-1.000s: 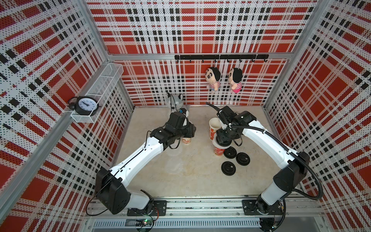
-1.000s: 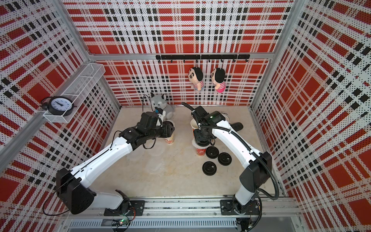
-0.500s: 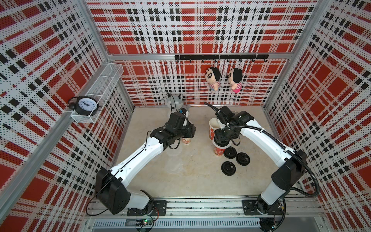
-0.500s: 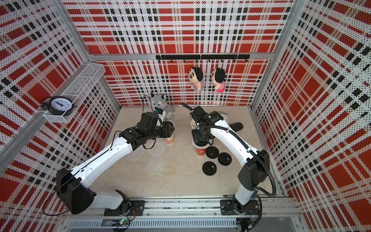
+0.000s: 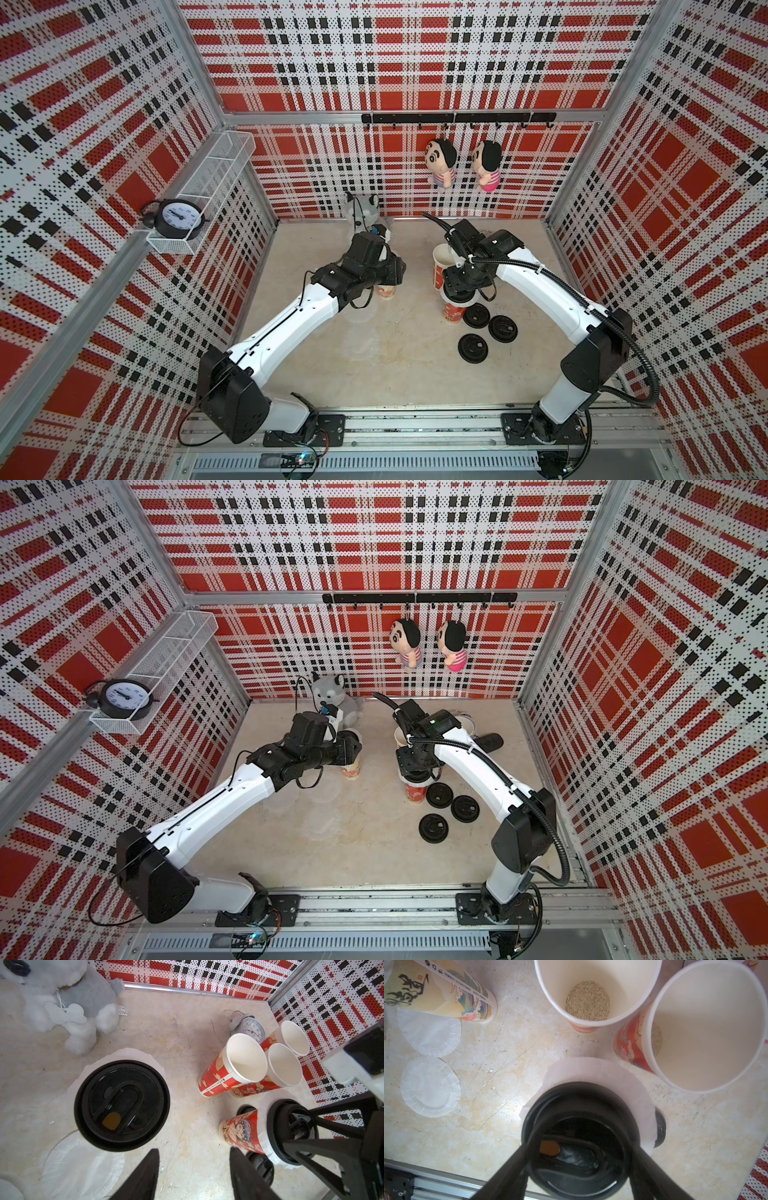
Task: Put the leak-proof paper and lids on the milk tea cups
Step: Place the cup lid on the cup.
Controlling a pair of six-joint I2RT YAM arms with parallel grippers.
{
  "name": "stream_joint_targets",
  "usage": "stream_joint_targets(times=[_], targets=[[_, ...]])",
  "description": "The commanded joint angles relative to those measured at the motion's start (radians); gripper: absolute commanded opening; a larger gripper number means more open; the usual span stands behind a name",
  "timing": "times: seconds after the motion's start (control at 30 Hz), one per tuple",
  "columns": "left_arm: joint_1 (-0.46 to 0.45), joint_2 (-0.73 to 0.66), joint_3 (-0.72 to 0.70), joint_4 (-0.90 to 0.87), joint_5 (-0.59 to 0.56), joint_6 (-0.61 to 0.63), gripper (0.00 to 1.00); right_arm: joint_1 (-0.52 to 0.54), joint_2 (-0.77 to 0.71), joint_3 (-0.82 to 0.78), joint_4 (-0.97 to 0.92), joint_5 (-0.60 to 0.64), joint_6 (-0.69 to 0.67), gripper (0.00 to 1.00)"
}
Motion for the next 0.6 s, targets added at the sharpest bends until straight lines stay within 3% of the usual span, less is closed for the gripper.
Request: stream_joint_targets(times=[0.0, 0.57], targets=[[-0.009, -0.011, -0.005, 0.012, -0.004, 0.011, 0.58, 0.007, 0.012, 0.013, -0.009, 0.03, 0.0, 0.75], [-0.026, -0.019, 0.015, -0.013, -0.011, 0.02, 0.58, 0.007, 0.014, 0.038, -0.005, 0.037, 0.006, 0.84]])
